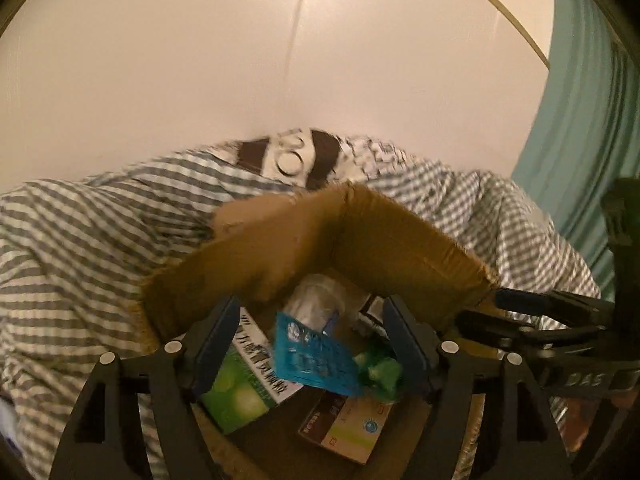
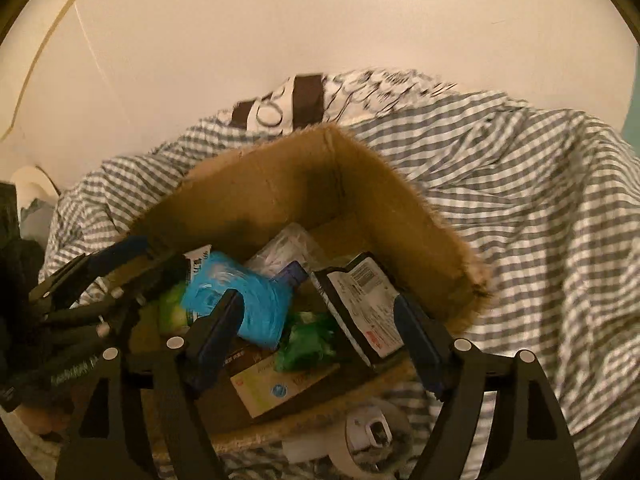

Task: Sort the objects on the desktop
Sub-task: 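Carry blister pack and green bag into the cardboard box and release both, then withdraw both tools from the box toward the remaining items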

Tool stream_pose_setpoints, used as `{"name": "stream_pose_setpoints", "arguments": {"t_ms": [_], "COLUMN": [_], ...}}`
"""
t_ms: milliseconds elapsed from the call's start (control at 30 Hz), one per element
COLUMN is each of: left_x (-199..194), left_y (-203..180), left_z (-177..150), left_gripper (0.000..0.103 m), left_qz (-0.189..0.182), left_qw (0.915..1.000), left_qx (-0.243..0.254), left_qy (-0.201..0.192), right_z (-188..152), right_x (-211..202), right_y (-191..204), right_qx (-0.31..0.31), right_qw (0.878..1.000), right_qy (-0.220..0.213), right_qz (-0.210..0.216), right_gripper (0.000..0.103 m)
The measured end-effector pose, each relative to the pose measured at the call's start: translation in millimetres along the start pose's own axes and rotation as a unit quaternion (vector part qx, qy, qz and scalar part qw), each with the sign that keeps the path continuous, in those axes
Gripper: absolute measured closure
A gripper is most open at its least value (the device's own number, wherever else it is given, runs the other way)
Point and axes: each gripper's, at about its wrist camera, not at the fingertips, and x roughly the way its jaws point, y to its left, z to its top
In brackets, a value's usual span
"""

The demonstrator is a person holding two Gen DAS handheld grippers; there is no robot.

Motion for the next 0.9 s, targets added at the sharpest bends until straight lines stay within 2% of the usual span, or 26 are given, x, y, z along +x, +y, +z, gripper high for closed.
{"name": "stream_pose_setpoints", "arguments": {"t_ms": [267, 467, 567, 767, 900], "left_x": [-55.0, -91.5, -100.3, -94.1, -74.3], "left_y": [-11.1, -51.7, -73.1, -121.4, -142.1], "left_z": [-7.9, -26.4, -39.5, -85.8, -128.8], "left_gripper": [0.027, 0.027, 0.020, 0.020, 0.020], "left_qz": [0.002, 0.008, -0.001, -0.009, -0.020], "left_qw": [0.9995, 0.9999, 1.0000, 0.9990, 0.9960], "left_qx": [-0.030, -0.013, -0.007, 0.026, 0.039], "left_qy": [-0.001, -0.002, 0.006, 0.036, 0.078], "right_z": [-23.7, -53.4, -70.4, -109.5, -138.0], "right_x": [-79.0, -132.2, -152.6, -159.3, -142.6], "right_y": [-30.4, -52.9, -62.7, -84.3, -104.6], "right_qx": [0.013, 0.023, 0.030, 0.029, 0.047], "right_qw": [0.998, 0.996, 0.995, 0.991, 0.990], "right_qy": [-0.023, -0.031, -0.033, -0.015, 0.009], "right_qz": [-0.049, -0.085, -0.093, -0.129, -0.135], "right_gripper": [0.026, 0.026, 0.026, 0.026, 0.026]}}
